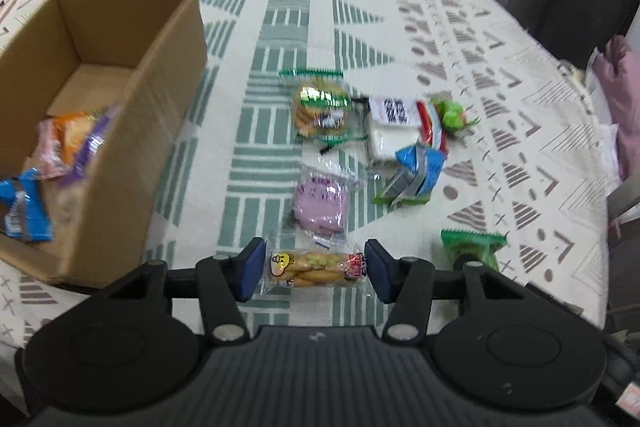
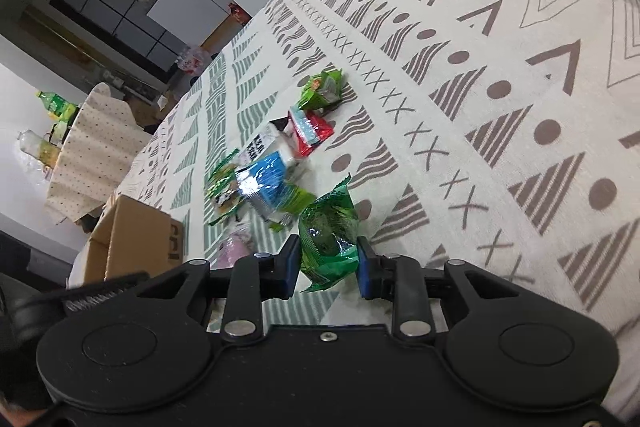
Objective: Organize snacks
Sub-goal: 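Grasp the biscuit-stick packet with the left tool while the right tool lifts the green packet, then carry both snacks over the cardboard box and open both tools to drop them, then move both open tools back over the snack pile, then grasp the pink round cake packet with the left tool while the right tool grasps the blue packet, then carry both snacks over the box and open both tools to drop them inside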
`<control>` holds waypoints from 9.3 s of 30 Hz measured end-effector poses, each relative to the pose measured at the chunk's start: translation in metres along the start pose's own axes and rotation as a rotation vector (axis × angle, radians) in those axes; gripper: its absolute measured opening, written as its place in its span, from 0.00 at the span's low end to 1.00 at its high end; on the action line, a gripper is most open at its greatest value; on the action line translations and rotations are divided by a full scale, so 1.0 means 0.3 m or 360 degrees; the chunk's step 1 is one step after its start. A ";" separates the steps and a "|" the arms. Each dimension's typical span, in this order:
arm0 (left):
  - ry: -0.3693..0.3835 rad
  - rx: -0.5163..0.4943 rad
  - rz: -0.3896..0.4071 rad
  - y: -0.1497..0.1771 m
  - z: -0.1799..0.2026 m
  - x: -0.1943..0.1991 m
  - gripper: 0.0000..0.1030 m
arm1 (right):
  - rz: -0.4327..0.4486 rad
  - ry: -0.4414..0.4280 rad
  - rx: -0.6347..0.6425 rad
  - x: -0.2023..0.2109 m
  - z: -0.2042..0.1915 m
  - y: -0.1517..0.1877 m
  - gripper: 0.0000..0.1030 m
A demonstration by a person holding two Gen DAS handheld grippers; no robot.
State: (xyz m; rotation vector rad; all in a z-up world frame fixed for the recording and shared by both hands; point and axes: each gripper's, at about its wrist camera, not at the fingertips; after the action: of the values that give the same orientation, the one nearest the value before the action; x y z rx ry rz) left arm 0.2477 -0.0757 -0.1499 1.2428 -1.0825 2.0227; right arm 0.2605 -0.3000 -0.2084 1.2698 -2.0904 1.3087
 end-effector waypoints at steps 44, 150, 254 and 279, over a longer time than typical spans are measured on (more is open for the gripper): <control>0.0171 0.0295 0.0340 -0.243 -0.437 0.419 0.52 | 0.0202 -0.0174 0.0383 0.100 -0.640 -0.068 0.27; -0.0030 -0.0063 0.0302 -0.077 -0.071 0.250 0.99 | 0.0177 -0.0020 0.0353 0.198 -0.064 -0.099 1.00; 0.0147 0.0171 0.0447 -0.246 -0.392 0.434 0.31 | 0.0315 -0.0142 0.0532 0.160 -0.559 -0.106 0.35; 0.0209 0.0270 0.0330 -0.413 -0.570 0.333 0.32 | 0.0194 -0.0158 0.0576 -0.031 -0.778 -0.082 0.35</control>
State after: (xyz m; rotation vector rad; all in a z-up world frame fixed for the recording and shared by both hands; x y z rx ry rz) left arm 0.2166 0.1375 -0.0598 1.0980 -1.0308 2.3596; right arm 0.2518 -0.1008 -0.0845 1.3909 -2.0898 1.7745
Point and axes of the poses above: each gripper's, at about its wrist camera, not at the fingertips, and x roughly against the way its jaws point, z to its right, y to its underside, and after that the axes turned 11 degrees about x, right-handed
